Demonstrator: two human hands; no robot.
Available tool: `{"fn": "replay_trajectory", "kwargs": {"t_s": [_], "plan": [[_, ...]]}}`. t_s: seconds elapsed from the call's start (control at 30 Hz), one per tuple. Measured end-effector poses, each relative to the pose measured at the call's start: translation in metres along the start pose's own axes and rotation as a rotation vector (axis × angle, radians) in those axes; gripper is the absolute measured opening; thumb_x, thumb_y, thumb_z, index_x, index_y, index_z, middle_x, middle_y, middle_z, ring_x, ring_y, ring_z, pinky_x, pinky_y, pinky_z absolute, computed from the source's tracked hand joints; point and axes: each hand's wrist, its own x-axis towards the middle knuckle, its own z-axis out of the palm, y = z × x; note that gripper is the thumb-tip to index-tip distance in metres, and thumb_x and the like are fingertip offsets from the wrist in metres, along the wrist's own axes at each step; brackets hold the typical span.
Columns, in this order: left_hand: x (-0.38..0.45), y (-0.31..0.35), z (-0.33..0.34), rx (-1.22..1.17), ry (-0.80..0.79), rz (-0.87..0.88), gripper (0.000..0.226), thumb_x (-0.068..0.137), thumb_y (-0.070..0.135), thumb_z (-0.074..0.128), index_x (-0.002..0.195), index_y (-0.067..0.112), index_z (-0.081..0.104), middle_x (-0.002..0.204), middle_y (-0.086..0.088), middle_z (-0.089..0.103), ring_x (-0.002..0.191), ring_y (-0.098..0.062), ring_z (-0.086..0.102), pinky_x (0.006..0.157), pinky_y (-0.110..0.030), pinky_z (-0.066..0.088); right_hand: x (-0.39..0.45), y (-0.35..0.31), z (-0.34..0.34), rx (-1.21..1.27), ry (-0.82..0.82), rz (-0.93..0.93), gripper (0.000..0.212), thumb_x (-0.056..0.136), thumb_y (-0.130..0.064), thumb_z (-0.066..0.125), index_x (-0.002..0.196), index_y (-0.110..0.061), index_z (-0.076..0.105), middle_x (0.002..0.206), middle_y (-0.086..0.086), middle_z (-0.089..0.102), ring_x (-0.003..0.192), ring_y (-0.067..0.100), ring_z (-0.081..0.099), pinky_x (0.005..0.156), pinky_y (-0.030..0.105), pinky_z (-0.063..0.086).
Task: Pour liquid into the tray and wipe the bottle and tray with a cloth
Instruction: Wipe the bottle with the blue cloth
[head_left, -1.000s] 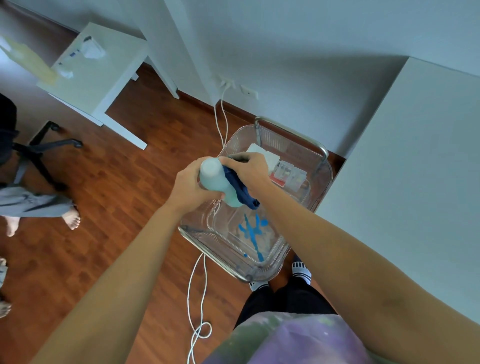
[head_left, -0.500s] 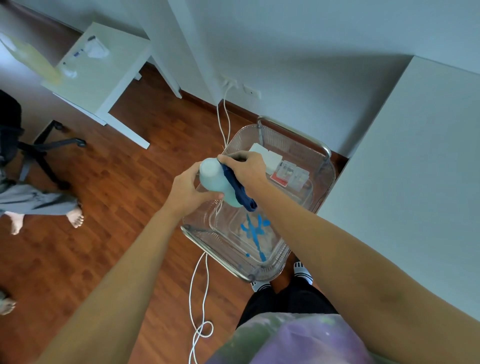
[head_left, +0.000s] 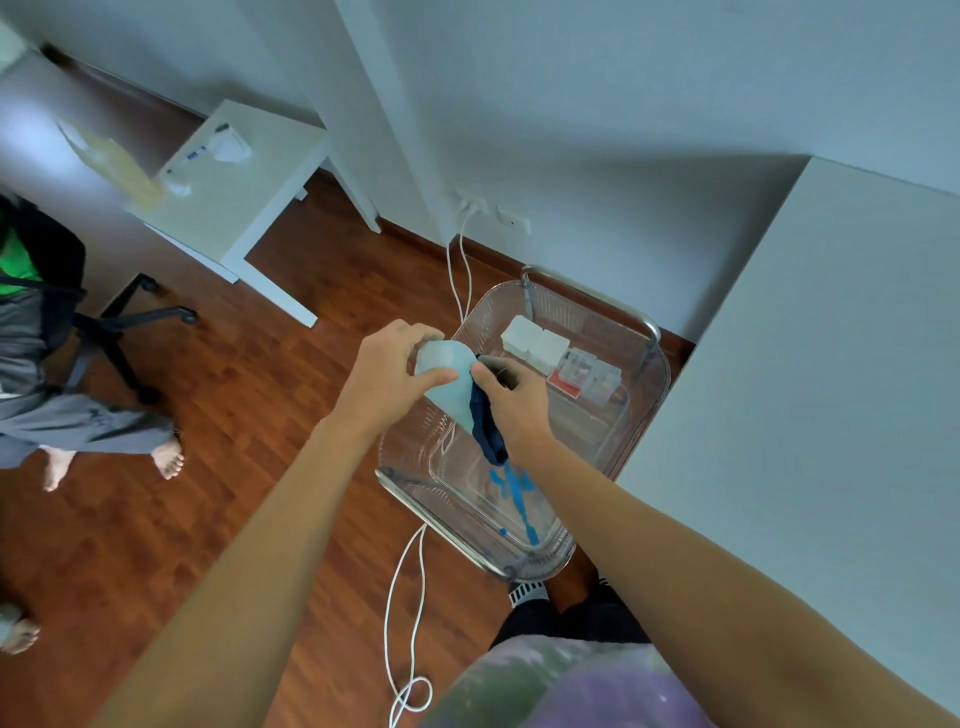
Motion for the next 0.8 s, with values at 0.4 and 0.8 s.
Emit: {"fn": "replay_trajectory", "kwargs": {"t_s": [0.4,0.8], "plan": [[0.013,0.000,-0.001,0.216,-0.041,-0.026,0.046,0.076,0.037,0.080,0.112,0.016,0.061,0.107,-0.001,0.058,0.093,-0.013,0.055,0.072,-0.016,0.043,0.013,-0.013,0.011,-0.238,0.013,-0.098,0.022,0.092,-0.024,0.059,0.108,-0.013,0.069,0.100,-0.001,0.070,0.087,0.008,0.059,0.074,0.012,0.044],[0.018,0.001,-0.003,0.233,-0.084,0.021,0.047,0.074,0.030,0.082,0.115,0.015,0.064,0.106,-0.003,0.062,0.094,-0.017,0.058,0.079,-0.026,0.053,0.021,-0.018,0.007,-0.306,-0.011,-0.163,0.024,0.092,-0.021,0.057,0.109,-0.008,0.069,0.102,0.003,0.070,0.086,0.009,0.058,0.075,0.015,0.043]]}}
